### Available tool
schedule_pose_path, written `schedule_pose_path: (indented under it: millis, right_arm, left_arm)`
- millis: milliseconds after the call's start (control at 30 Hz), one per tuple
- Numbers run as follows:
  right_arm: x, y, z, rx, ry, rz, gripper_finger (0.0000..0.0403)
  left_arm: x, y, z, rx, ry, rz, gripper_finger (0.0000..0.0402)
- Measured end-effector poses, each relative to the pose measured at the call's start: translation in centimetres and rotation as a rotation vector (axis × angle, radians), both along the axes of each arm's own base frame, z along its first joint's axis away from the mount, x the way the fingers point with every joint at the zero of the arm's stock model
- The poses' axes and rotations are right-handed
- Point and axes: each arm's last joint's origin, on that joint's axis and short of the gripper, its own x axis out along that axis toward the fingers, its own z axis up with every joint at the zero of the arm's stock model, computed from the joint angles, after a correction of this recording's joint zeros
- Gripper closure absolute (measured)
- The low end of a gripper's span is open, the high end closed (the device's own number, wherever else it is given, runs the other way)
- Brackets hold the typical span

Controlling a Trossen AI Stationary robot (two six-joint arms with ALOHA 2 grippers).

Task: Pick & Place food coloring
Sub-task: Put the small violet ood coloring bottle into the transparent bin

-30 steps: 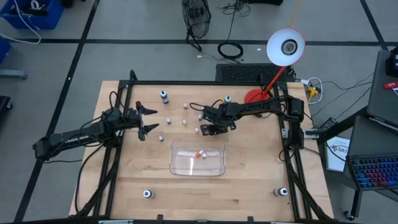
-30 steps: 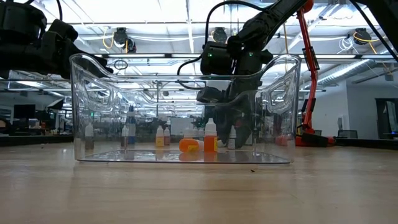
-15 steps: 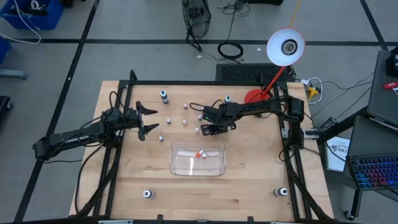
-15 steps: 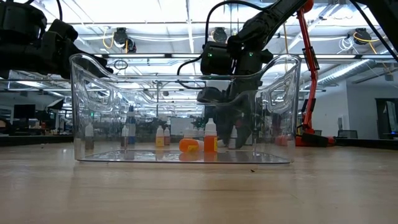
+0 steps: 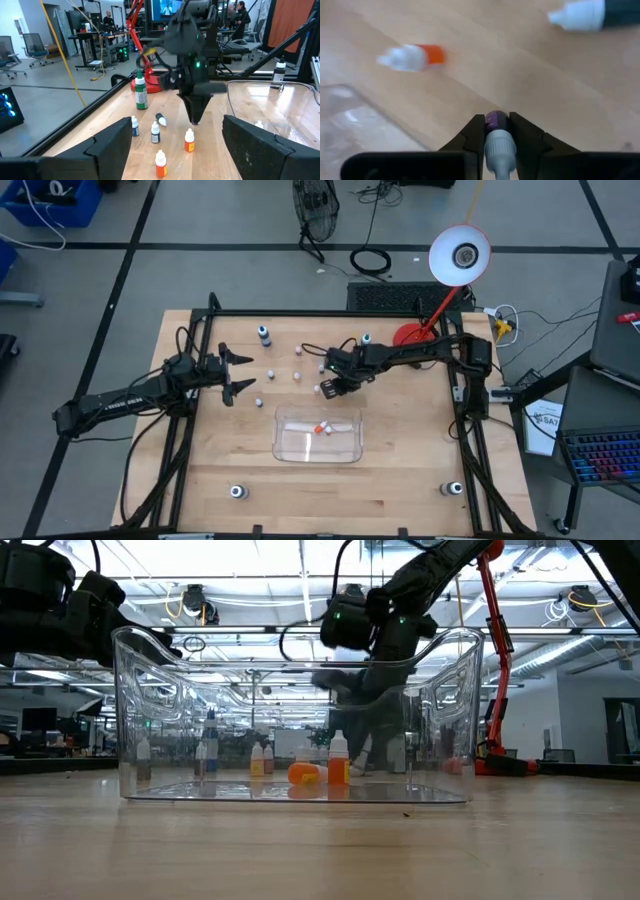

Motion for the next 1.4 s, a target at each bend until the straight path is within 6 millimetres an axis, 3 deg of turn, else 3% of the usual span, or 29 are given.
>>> schedule_pose_path:
  millis: [167,300,500,700,900,1033,1233,1400]
  right_arm:
    - [-0.5,0.2,3.4,-0.101,-0.095,0.021,0.0346]
    - [-0.9,1.7,7.7,-0.213,-0.271,0.084,0.0346]
    - [-1.7,7.2,13.3,-0.371,-0.506,0.199,0.0346]
    - [-1.4,13.3,16.1,-0.434,-0.503,0.279,0.0346]
    - [0.4,17.2,15.6,-0.394,-0.334,0.301,0.0346]
    - [1.9,18.6,12.6,-0.32,-0.145,0.309,0.0346]
    - [3.2,18.4,7.1,-0.182,0.117,0.296,0.0346]
    - [4.1,17.3,4.7,-0.139,0.203,0.286,0.0346]
  left_arm:
    - [0.0,0.0,0.0,0.0,0.0,0.0,0.0096]
    - [0.0,0.0,0.0,0.0,-0.001,0.0,0.0096]
    - [0.0,0.0,0.0,0.0,0.0,0.0,0.0096]
    - [0.0,0.0,0.0,0.0,0.0,0.0,0.0096]
    - [0.0,0.0,0.1,0.002,-0.005,0.0,0.0096]
    - [0.0,0.0,0.1,0.002,-0.005,0.0,0.0096]
    - [0.0,0.0,0.1,0.002,-0.005,0.0,0.0096]
    - [0.0,0.0,0.1,0.003,-0.006,0.0,0.0096]
